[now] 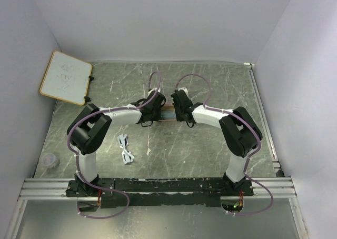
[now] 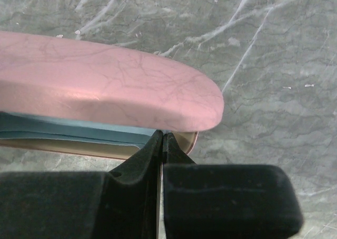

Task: Organize the sunglasses
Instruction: Place the glasses cleaning cloth in the sunglasses case.

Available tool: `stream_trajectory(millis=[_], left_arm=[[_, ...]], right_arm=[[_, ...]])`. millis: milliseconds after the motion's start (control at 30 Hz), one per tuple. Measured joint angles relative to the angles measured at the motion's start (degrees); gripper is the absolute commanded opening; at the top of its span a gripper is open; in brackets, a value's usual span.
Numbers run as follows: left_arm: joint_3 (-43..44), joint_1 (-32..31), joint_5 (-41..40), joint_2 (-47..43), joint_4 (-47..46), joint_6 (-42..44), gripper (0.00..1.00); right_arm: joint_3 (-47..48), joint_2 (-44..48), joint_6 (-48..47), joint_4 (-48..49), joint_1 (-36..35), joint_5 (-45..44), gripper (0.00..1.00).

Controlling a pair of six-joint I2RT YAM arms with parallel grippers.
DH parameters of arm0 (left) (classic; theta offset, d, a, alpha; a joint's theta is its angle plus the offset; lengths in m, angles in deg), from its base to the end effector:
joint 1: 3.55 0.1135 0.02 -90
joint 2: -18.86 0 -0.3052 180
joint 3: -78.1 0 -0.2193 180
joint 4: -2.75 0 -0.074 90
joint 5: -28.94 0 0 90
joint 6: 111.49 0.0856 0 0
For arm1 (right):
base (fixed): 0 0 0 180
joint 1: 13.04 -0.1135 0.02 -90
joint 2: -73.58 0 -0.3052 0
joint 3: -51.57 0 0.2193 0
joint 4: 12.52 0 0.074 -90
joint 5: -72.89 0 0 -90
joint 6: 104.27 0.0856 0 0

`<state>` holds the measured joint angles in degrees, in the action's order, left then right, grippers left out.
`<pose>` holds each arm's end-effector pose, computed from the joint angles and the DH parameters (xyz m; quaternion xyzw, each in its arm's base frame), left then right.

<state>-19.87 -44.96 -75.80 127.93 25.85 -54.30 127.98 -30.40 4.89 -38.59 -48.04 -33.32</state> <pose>0.3261 -0.2585 0.1819 0.0263 0.9330 -0.1078 0.3424 0.3256 0.1988 0.1824 -0.0860 0.9377 0.0214 0.3360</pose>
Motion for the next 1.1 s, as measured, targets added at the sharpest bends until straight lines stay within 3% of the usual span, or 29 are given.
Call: stream_trajectory(millis=[600, 700, 833, 1100], left_arm=[[-0.02, -0.22, 0.02, 0.0, 0.0, 0.0, 0.07], [-0.02, -0.22, 0.02, 0.0, 0.0, 0.0, 0.15], [-0.07, -0.22, -0.04, -0.02, 0.5, -0.09, 0.23], [-0.24, -0.81, -0.94, -0.85, 1.25, -0.24, 0.28]], right_arm=[[0.11, -1.07, -0.04, 1.33, -0.17, -1.66, 0.0], [0.11, -1.07, 0.07, 1.38, -0.22, -1.84, 0.11], [0.09, -0.94, 0.15, 1.53, -0.22, -2.67, 0.16], [-0.17, -0.5, 0.22, 1.79, -0.22, -3.13, 0.17]])
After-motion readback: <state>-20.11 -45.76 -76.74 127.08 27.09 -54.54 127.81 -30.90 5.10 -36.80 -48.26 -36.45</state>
